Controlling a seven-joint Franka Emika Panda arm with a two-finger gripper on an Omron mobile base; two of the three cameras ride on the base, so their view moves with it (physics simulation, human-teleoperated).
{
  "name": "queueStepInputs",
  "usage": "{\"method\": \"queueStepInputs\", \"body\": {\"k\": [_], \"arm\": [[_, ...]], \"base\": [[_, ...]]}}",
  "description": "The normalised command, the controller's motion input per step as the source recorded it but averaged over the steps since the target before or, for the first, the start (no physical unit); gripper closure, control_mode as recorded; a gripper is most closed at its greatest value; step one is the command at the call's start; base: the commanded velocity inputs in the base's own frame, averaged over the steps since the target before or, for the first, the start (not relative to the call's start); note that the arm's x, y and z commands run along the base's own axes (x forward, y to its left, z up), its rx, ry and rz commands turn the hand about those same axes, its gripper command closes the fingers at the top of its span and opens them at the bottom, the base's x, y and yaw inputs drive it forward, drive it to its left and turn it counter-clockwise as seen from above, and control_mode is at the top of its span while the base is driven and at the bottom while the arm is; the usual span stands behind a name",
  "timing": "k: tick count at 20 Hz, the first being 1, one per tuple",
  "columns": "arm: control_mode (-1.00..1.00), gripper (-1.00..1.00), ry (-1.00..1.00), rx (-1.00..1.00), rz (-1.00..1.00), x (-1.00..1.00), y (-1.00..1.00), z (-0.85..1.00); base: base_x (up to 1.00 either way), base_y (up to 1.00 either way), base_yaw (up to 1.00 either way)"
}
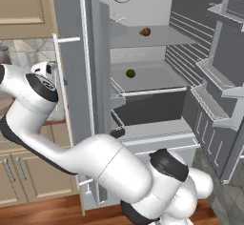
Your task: Place the pear in the correct fridge rack based on whether it is a fruit or vegetable. Finally, close the fridge door.
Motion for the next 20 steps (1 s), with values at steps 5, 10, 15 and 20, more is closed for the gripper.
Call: {"method": "queueStepInputs", "body": {"k": [5, 10, 15, 20], "arm": [[-1.0, -1.0, -0.06, 0.0, -0.06, 0.0, -1.0, 0.0], [-1.0, -1.0, -0.05, 0.0, -0.05, 0.17, -0.95, 0.0], [-1.0, -1.0, -0.03, 0.0, -0.01, 0.68, -0.53, 0.0], [-1.0, -1.0, -0.01, 0.0, 0.0, 0.83, -0.22, 0.0]], "base": [[0.0, 0.0, 0.0], [0.0, 0.0, 0.0], [0.0, 0.0, 0.0], [0.0, 0.0, 0.0]]}}
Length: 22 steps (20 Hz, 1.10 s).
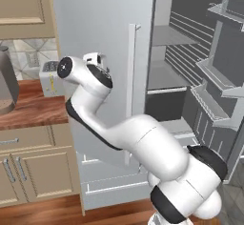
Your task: Place the pear in the correct fridge rack based on whether it is a fruit or vegetable. Finally, close the fridge door.
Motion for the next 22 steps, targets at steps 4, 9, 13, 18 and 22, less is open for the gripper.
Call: {"method": "queueStepInputs", "body": {"k": [4, 9, 13, 18, 22], "arm": [[-1.0, -1.0, -0.01, 0.0, 0.0, 0.68, -0.14, 0.0], [-1.0, -1.0, -0.04, 0.0, 0.0, 0.51, -0.28, 0.0], [-1.0, -1.0, -0.04, 0.0, 0.0, 0.57, -0.33, 0.0], [-1.0, -1.0, -0.01, 0.0, 0.0, 0.68, -0.29, 0.0], [-1.0, -1.0, 0.0, 0.0, 0.0, 0.54, -0.23, 0.0]], "base": [[0.0, 0.0, 0.0], [0.0, 0.0, 0.0], [0.0, 0.0, 0.0], [0.0, 0.0, 0.0], [0.0, 0.0, 0.0]]}}
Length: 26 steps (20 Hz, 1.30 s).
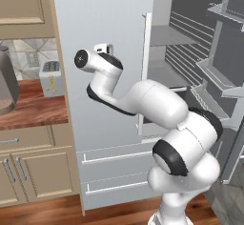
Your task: Place the pear in the correct fridge rack based on whether it is a fruit or vegetable. Finally, close the fridge door.
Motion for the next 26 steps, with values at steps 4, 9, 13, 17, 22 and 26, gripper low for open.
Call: {"method": "queueStepInputs", "body": {"k": [4, 9, 13, 17, 22, 26], "arm": [[-1.0, -1.0, -0.02, 0.0, -0.02, 0.03, -0.12, -0.02], [-1.0, -1.0, -0.14, 0.02, -0.04, -0.67, -0.24, 0.04], [-1.0, -1.0, -0.24, 0.09, -0.07, -1.0, -0.27, 0.05], [-1.0, -1.0, -0.13, 0.15, 0.0, -1.0, -0.33, 0.0], [-1.0, -1.0, -0.09, 0.36, -0.16, -1.0, -0.78, 0.17], [-1.0, -1.0, -0.04, 0.45, -0.25, -0.99, -1.0, 0.24]], "base": [[0.0, 0.0, 0.0], [0.0, 0.0, 0.0], [0.0, 0.0, 0.0], [0.0, 0.0, 0.0], [0.0, 0.0, 0.0], [0.0, 0.0, 0.0]]}}
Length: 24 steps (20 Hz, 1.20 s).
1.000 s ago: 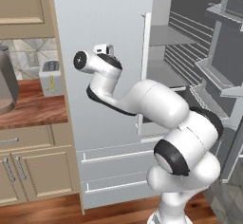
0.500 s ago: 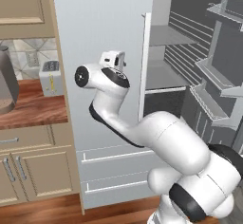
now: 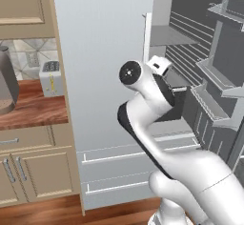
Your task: Place the pear in the correct fridge rack based on whether it is a fruit or vegetable. Finally, close the fridge door.
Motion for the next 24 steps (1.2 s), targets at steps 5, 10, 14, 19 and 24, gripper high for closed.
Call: {"method": "queueStepInputs", "body": {"k": [5, 10, 14, 19, 24], "arm": [[-1.0, -1.0, -0.09, 0.44, -0.24, -1.0, -1.0, 0.07], [-1.0, -1.0, -0.09, 0.44, -0.18, -0.84, -1.0, 0.05], [-1.0, -1.0, -0.11, 0.43, -0.14, -0.89, -1.0, 0.02], [-1.0, -1.0, -0.17, 0.44, -0.13, -0.68, -0.91, 0.0], [-1.0, -1.0, -0.25, 0.44, -0.11, -0.15, -0.64, 0.0]], "base": [[0.0, 0.0, 0.0], [0.0, 0.0, 0.0], [0.0, 0.0, 0.0], [0.0, 0.0, 0.0], [0.0, 0.0, 0.0]]}}
